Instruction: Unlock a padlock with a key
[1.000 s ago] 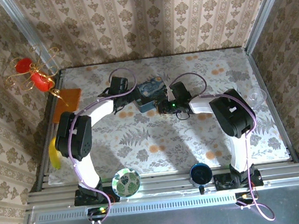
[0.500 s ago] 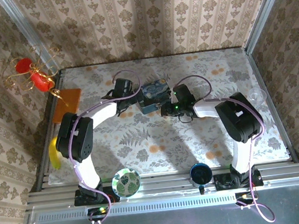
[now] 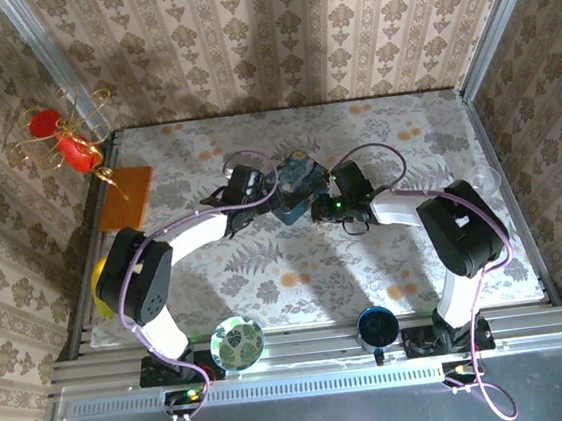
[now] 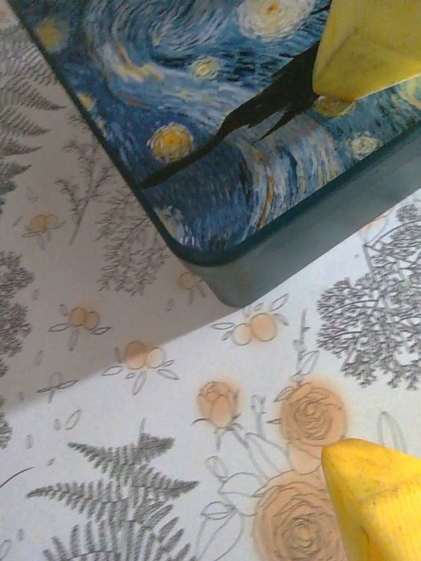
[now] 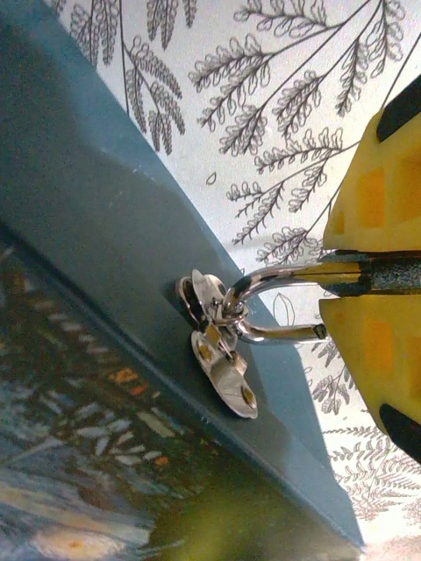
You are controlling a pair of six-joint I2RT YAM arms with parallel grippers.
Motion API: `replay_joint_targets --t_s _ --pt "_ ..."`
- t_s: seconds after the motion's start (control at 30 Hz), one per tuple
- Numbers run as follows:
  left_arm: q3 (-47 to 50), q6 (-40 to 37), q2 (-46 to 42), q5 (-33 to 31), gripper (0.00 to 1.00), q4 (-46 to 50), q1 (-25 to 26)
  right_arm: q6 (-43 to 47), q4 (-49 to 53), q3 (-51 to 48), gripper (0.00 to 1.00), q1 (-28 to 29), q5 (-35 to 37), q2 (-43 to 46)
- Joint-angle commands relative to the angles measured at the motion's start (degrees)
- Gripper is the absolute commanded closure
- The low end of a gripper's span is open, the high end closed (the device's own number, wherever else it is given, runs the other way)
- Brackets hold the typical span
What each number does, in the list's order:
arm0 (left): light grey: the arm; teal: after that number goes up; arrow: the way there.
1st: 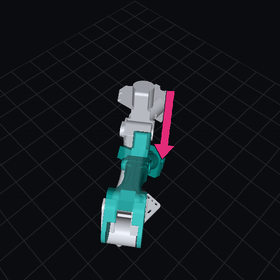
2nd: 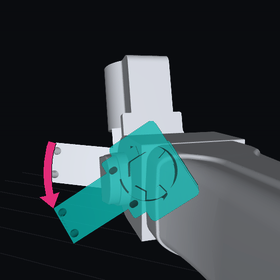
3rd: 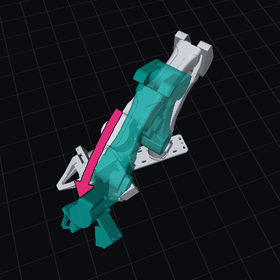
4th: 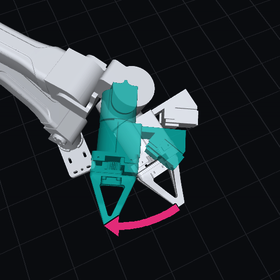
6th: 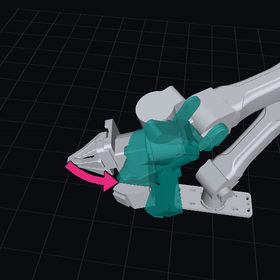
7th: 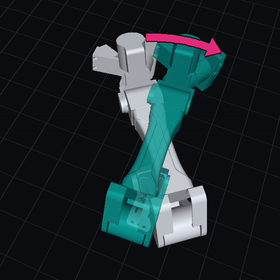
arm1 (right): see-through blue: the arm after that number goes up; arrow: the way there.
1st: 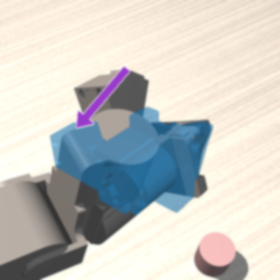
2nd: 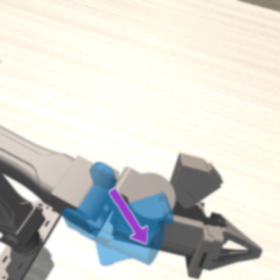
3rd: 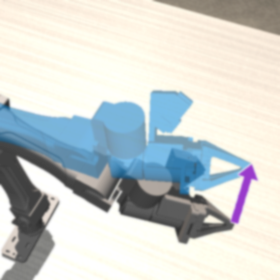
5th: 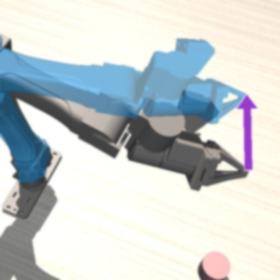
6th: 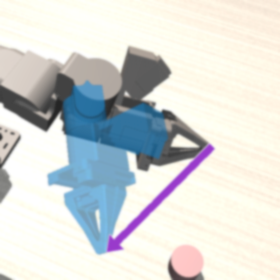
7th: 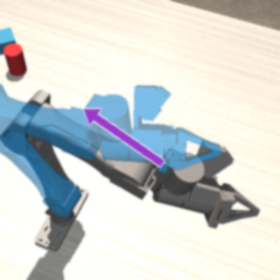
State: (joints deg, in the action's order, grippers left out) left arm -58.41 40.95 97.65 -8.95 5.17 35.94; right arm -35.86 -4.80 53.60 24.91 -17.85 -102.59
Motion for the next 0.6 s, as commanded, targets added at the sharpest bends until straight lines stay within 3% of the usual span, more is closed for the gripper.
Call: replay_joint_targets --t_s 0.0,0.4,0.57 --pt "2.5 1.8 -1.0 1.6 0.0 6.1 0.7 0.0 0.8 -0.5 0.96 -0.2 1.9 2.5" --pt "-1.5 1.7 -0.1 0.4 0.01 7.6 -0.6 -1.1 -0.4 -1.7 0.97 -0.3 1.9 3.9" --pt "-1.4 2.6 2.2 1.2 0.15 7.4 -2.1 -1.6 -0.4 -1.8 0.98 -0.4 2.1 4.0"
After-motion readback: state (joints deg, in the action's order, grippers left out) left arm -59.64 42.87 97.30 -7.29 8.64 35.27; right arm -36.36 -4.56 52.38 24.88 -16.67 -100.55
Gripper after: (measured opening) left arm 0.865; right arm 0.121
